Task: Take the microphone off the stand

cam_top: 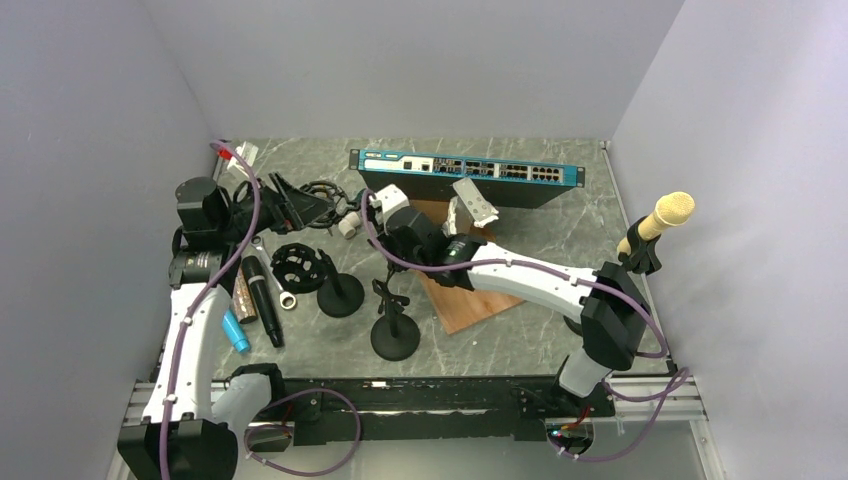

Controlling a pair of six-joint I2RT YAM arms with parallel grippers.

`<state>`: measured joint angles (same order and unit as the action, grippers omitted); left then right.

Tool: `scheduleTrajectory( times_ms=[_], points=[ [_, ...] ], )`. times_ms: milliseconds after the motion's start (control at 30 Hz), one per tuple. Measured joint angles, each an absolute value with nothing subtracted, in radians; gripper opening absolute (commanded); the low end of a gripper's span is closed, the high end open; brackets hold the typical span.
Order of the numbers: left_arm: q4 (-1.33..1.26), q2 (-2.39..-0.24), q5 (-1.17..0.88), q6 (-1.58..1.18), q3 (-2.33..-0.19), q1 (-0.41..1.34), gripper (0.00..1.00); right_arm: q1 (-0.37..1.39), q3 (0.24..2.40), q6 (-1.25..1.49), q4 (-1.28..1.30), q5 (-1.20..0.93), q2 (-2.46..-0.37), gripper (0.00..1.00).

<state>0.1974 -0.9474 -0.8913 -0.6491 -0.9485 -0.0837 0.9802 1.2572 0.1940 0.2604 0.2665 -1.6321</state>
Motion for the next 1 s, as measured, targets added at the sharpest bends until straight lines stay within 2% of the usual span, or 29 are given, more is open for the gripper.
scheduleTrajectory(
  times_ms=[267,300,400,467,533,633,900,1000],
  points=[
    [0.176,-0.958,-0.884,-0.658,-0.949,-0.072,0.86,1.029,1.248,0.156,0.226,0.358,-1.626,0.0],
    [0.177,-0.961,-0.883,-0.658,-0.949,-0.071,0.86,1.026,1.248,0.149,0.226,0.358,-1.625,0.03],
    [0.179,-0.968,-0.883,-0.656,-0.949,-0.07,0.86,0.997,1.243,0.144,0.237,0.335,-1.625,0.28],
    [0.178,-0.97,-0.883,-0.656,-0.949,-0.07,0.86,0.958,1.235,0.168,0.24,0.278,-1.62,0.39],
    [0.179,-0.97,-0.883,-0.655,-0.949,-0.07,0.86,0.904,1.223,0.202,0.238,0.193,-1.604,0.48],
    [0.181,-0.97,-0.882,-0.651,-0.949,-0.069,0.86,0.834,1.198,0.257,0.236,0.072,-1.581,0.56],
    [0.184,-0.972,-0.882,-0.648,-0.949,-0.068,0.86,0.77,1.168,0.334,0.23,-0.108,-1.567,0.58],
    [0.184,-0.972,-0.882,-0.648,-0.949,-0.068,0.86,0.767,1.168,0.336,0.231,-0.128,-1.568,0.53]
  ],
)
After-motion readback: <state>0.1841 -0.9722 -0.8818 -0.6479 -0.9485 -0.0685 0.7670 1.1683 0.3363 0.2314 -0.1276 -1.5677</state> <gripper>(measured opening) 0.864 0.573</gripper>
